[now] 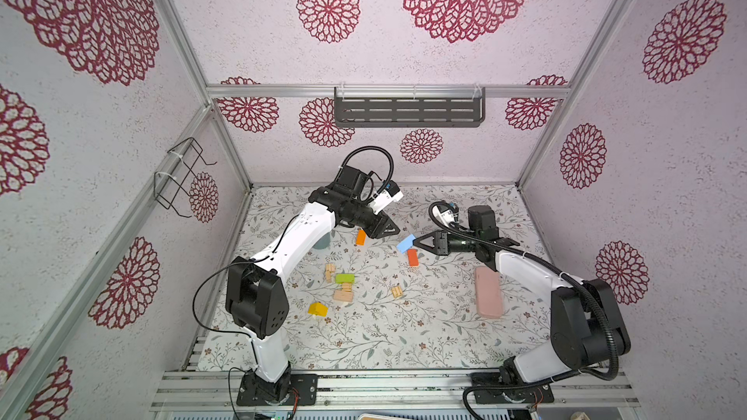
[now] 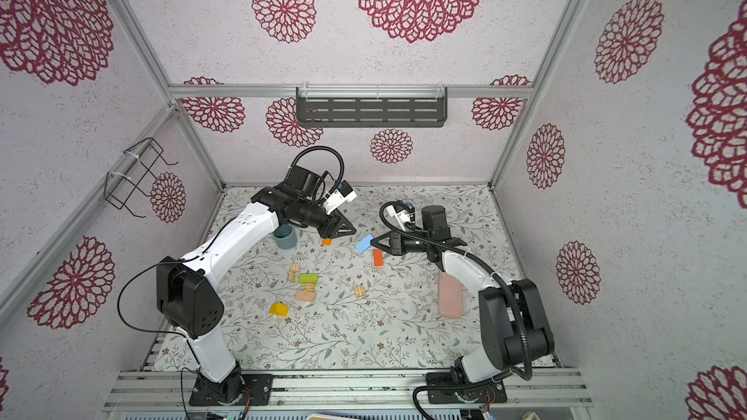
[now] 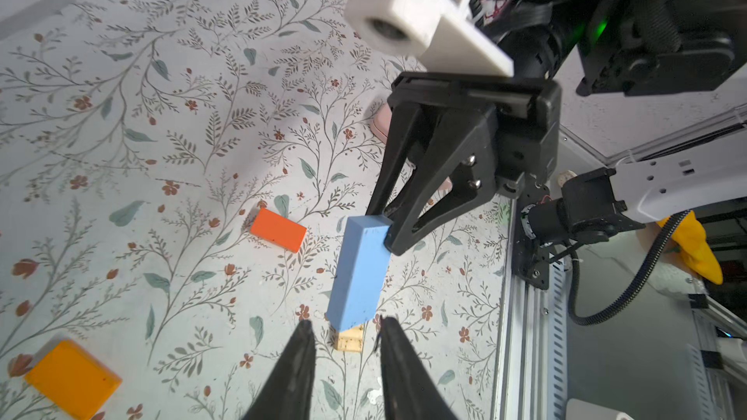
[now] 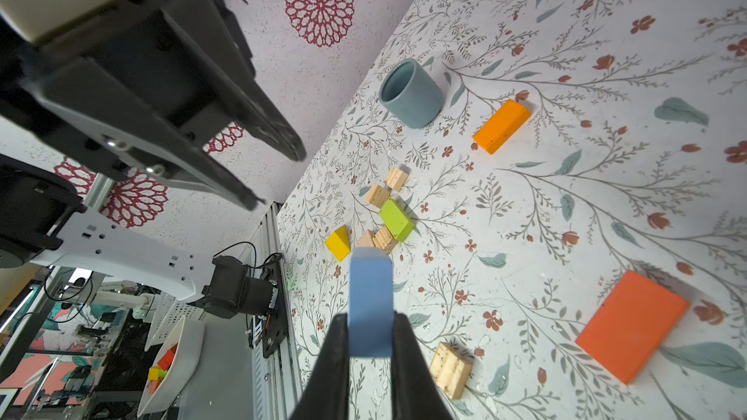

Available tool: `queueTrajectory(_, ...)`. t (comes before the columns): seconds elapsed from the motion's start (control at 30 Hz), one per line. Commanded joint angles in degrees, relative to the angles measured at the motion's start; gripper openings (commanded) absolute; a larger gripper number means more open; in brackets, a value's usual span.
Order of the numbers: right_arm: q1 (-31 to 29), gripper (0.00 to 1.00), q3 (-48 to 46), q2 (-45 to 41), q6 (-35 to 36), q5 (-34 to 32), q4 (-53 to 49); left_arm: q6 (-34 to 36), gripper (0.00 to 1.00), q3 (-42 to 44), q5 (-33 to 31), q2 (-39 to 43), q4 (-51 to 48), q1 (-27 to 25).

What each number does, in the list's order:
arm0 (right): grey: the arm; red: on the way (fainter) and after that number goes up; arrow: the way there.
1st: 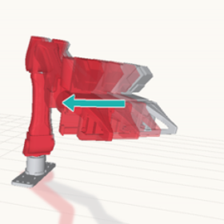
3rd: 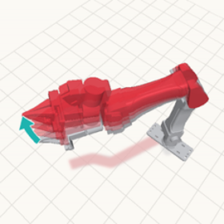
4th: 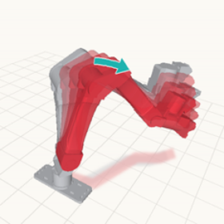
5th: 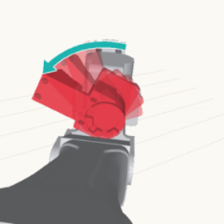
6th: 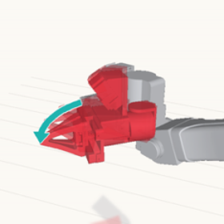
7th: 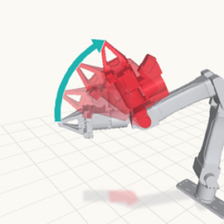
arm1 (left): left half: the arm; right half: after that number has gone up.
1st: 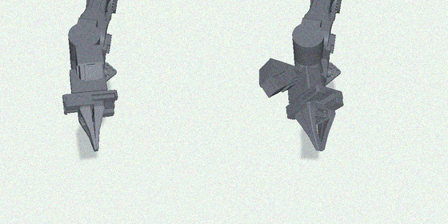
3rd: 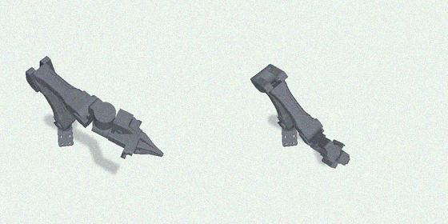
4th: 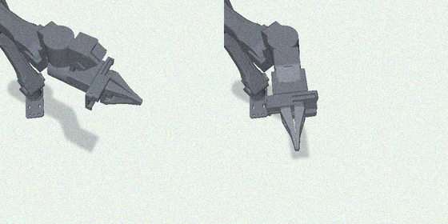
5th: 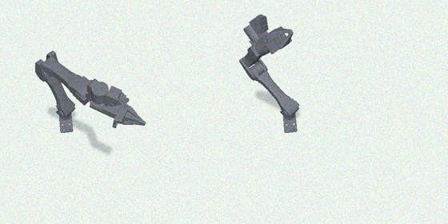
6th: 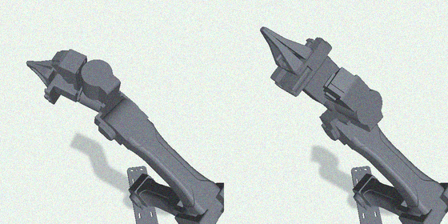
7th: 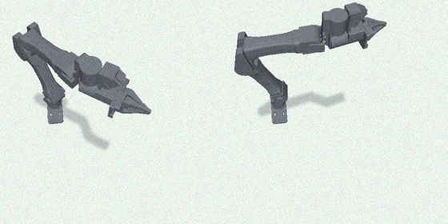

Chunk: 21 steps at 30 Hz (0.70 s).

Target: Build the wood block tower

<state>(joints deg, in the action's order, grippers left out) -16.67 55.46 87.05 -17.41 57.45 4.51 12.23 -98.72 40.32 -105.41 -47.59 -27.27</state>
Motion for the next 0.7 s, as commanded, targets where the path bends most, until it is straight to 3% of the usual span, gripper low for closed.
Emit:
queueTrajectory(0.0, 0.2, 0.0, 6.6, 0.9, 7.2, 2.5, -5.8, 1.2, 0.29, -1.3, 4.6, -0.6, 0.4, 1.4)
queueTrajectory(0.33, 1.1, 0.0, 23.4, 9.9, 16.0, 8.0, -18.8, 1.2, 0.27, -6.9, 13.1, -4.9, 1.7, 5.7)
queueTrajectory(0.67, 1.9, 0.0, 39.2, 18.8, 27.8, 12.6, -36.6, 3.7, 0.32, -16.7, 15.8, -13.2, -3.9, 6.2)
